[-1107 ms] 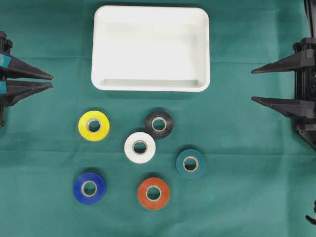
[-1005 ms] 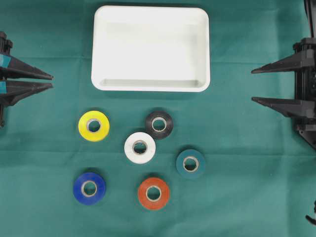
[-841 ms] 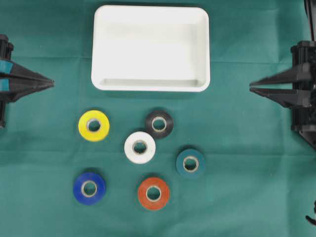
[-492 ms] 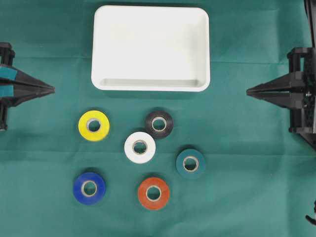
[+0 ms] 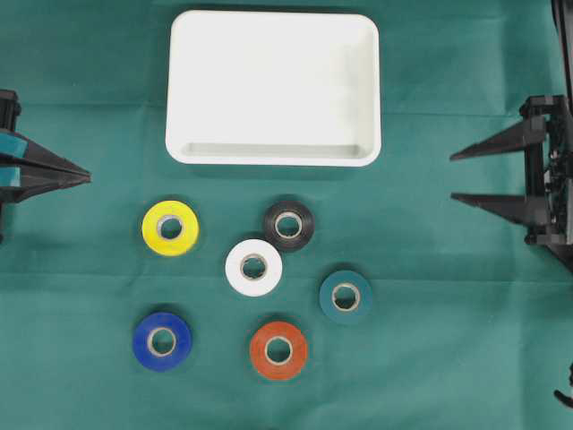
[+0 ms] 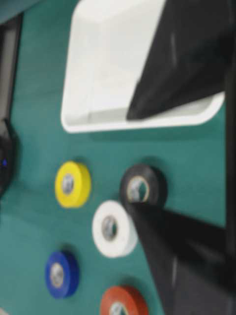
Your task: Put the tape into the white case with the right arm.
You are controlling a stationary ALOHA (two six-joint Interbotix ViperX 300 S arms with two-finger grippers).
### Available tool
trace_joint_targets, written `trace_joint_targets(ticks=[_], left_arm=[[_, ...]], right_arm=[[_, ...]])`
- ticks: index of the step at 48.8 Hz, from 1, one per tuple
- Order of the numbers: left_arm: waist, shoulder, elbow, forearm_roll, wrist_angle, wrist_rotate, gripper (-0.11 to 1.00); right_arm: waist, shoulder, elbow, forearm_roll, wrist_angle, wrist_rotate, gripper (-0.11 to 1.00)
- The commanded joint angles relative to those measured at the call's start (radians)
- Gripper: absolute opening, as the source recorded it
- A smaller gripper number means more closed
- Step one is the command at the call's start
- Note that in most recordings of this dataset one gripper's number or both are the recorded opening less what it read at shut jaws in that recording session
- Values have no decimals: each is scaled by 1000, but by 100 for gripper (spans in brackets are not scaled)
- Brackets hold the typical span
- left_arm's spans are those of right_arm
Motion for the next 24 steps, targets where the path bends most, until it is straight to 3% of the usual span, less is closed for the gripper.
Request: trace_joint_targets(ticks=[1,5,13,24], left_arm=[[-5,-9,2,-2,6,-2,0],[-5,-29,17,-2,9,-2,0],[-5,-74,46,-2,11,0,0],[-5,-137,89,-2,97,-2,0]], right_arm=[[-2,3,-9,-8,-5,0,47],[-2,3,-8,-11,0,0,69],[-2,0,0,-21,5,0,68],[15,-43,35,-97,48,3,68]])
